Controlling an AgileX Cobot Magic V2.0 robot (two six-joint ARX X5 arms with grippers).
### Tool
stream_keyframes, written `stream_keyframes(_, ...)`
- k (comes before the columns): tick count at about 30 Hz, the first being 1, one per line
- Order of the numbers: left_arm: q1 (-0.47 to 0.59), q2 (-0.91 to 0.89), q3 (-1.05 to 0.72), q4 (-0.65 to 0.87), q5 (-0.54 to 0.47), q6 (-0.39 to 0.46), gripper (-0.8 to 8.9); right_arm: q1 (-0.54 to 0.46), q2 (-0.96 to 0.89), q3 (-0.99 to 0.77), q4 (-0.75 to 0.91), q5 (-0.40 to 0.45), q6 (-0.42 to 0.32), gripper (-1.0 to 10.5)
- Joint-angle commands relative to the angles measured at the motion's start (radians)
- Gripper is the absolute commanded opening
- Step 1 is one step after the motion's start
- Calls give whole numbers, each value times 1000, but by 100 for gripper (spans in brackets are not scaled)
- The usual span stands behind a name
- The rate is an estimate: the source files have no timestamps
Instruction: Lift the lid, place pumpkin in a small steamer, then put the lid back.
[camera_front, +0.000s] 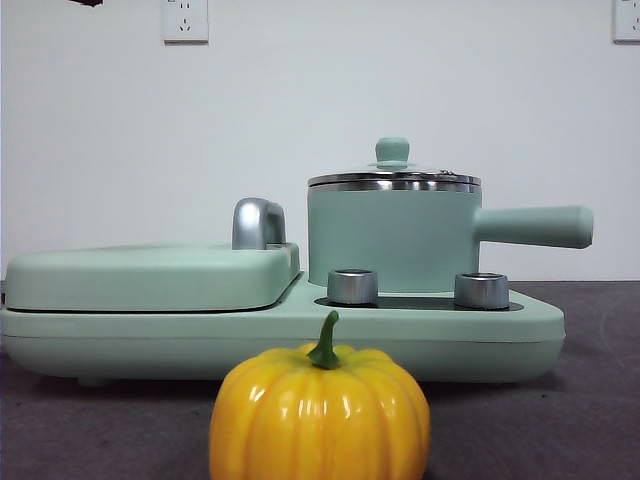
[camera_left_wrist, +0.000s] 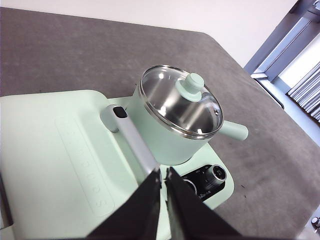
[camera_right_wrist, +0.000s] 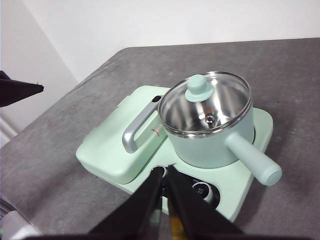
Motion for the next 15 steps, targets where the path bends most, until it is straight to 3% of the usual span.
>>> stream_keyframes(1,-4,6,21,12,5,1,36,0,3,11,11,4,-12,136)
stream_keyframes(4,-4,6,21,12,5,1,73,0,3,11,11,4,-12,312)
stream_keyframes(7,-4,6,21,12,5,1,286,0,3,11,11,4,-12,417)
stream_keyframes(10,-4,6,21,12,5,0,471,0,3,11,11,4,-12,444)
stream_keyframes(15,-4,6,21,11,5,-16,483,0,3,11,29,6,-7,443)
